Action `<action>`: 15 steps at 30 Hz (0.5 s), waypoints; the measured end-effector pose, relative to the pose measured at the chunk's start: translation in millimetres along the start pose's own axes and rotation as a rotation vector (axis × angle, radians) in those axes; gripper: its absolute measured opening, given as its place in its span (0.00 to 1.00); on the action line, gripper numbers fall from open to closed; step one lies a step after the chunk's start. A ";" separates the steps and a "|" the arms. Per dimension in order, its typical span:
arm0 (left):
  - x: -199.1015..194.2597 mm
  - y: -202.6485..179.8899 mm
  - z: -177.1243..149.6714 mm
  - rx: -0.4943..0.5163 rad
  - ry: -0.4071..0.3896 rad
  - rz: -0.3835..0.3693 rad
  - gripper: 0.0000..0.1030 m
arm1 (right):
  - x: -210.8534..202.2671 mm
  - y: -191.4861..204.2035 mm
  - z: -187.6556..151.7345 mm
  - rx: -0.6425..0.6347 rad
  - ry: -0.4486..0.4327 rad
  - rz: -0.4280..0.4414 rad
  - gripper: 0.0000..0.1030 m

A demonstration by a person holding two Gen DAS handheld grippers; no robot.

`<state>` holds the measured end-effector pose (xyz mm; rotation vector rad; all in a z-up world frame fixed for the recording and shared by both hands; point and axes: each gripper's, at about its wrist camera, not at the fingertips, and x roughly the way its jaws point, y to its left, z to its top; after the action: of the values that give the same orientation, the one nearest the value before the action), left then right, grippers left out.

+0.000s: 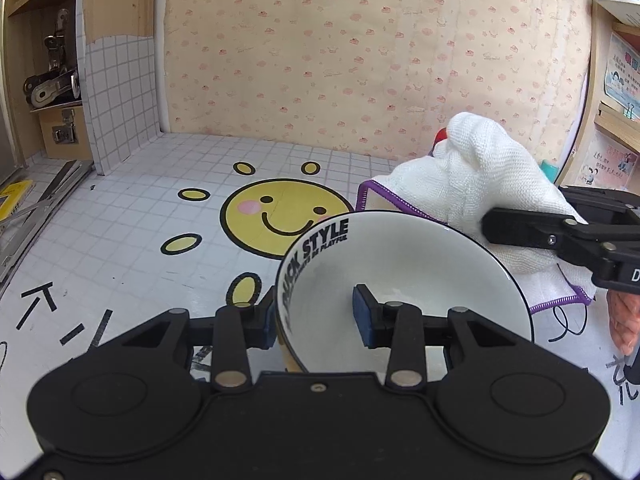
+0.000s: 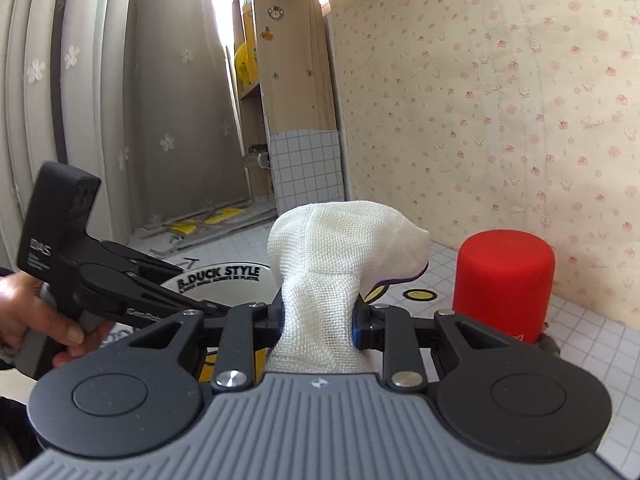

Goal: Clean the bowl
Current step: 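Rub the cloth on the bowl's outer wall with the right gripper while the left gripper holds the rim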

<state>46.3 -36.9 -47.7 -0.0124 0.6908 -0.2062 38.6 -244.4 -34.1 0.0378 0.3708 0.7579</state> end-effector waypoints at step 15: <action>4.0 12.6 4.6 0.002 0.006 -0.002 0.39 | 19.5 5.2 3.4 -0.002 0.014 0.013 0.28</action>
<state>54.5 -25.5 -47.7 -0.0106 0.6967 -0.2086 49.2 -227.1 -36.1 0.0329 0.3838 0.7721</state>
